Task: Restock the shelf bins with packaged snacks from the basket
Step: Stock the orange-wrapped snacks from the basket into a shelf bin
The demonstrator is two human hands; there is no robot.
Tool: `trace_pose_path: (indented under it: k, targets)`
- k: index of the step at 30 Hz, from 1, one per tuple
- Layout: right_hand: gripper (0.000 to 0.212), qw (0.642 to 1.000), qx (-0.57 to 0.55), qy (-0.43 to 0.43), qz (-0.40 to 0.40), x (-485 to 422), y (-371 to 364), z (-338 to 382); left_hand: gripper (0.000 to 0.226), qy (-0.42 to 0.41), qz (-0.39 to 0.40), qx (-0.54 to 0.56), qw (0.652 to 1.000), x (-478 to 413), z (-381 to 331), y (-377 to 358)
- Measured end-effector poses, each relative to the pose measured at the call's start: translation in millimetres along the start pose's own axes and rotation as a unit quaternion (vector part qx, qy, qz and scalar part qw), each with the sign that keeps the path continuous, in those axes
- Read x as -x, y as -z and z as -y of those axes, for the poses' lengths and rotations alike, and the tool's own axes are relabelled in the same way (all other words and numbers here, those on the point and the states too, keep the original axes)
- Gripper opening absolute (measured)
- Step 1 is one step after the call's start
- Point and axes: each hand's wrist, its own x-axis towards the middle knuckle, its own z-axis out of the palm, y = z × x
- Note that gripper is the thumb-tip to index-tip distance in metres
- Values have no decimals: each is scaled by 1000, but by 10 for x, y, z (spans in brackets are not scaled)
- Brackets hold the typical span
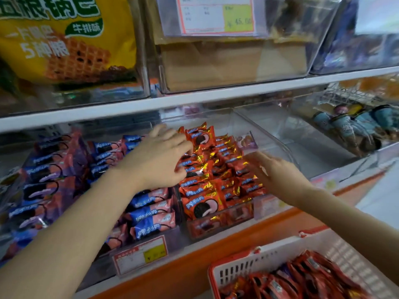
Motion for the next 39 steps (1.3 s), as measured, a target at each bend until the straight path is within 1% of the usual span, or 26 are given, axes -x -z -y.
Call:
trace_pose_path:
  k: [1, 3, 4, 5, 7, 9, 10, 11, 14, 15, 18, 19, 22, 23, 24, 26, 27, 29, 33, 35, 39]
  targets:
    - [36, 1000, -5, 3, -7, 165, 22, -59, 44, -7, -11, -19, 1000, -34, -98, 22]
    - [37, 999, -14, 22, -18, 452, 32, -173, 34, -35, -91, -47, 994, -101, -369, 33]
    - [36, 999, -13, 40, -27, 576, 20, -235, 32, -47, -127, -43, 990, -134, -519, 11]
    - [35, 997, -6, 66, -42, 688, -11, -306, 32, -58, -153, -28, 986, -164, -683, -20]
    - [31, 991, 20, 105, -79, 897, -78, -462, 29, -80, -178, 18, 981, -220, -1042, -74]
    - [28, 986, 34, 111, -117, 1087, -138, -613, 28, -107, -202, 61, 971, -259, -1390, -122]
    - [26, 986, 42, 100, -125, 1197, -180, -694, 27, -119, -211, 81, 967, -271, -1549, -152]
    - [24, 987, 57, 87, -122, 1321, -248, -795, 26, -129, -215, 100, 963, -278, -1696, -195]
    - [20, 995, 84, 33, -46, 1731, -496, -1130, 25, -161, -214, 144, 953, -245, -2108, -428]
    - [17, 996, 86, 13, -24, 1863, -573, -1234, 25, -174, -200, 151, 952, -221, -2228, -541]
    - [20, 994, 81, -54, 42, 2253, -787, -1450, 23, -200, -129, 153, 959, -150, -2515, -981]
    - [25, 992, 71, -81, 61, 2375, -885, -1508, 22, -200, -98, 154, 963, -125, -2594, -1149]
    - [55, 980, 23, -156, 125, 2624, -1155, -1612, 23, -165, 33, 159, 973, -42, -2766, -1507]
    - [58, 976, 33, -164, 140, 2653, -1193, -1599, 26, -150, 84, 160, 972, -19, -2812, -1599]
    - [57, 971, 39, -171, 163, 2668, -1237, -1589, 32, -136, 124, 167, 969, 8, -2856, -1714]
    - [56, 954, 16, -198, 223, 2651, -1305, -1526, 44, -121, 176, 171, 962, 56, -2957, -1929]
    - [58, 948, 10, -209, 238, 2627, -1354, -1492, 49, -121, 192, 164, 960, 70, -3008, -2018]
    - [59, 944, -10, -227, 239, 2563, -1441, -1418, 56, -125, 211, 155, 957, 82, -3101, -2191]
    - [69, 939, -58, -271, 203, 2467, -1576, -1396, 70, -136, 254, 114, 951, 77, -3172, -2393]
    - [69, 936, -30, -286, 202, 2431, -1625, -1410, 70, -130, 256, 99, 953, 72, -3200, -2459]
    - [52, 918, 93, -291, 254, 2412, -1717, -1391, 52, -90, 254, 60, 961, 93, -3277, -2463]
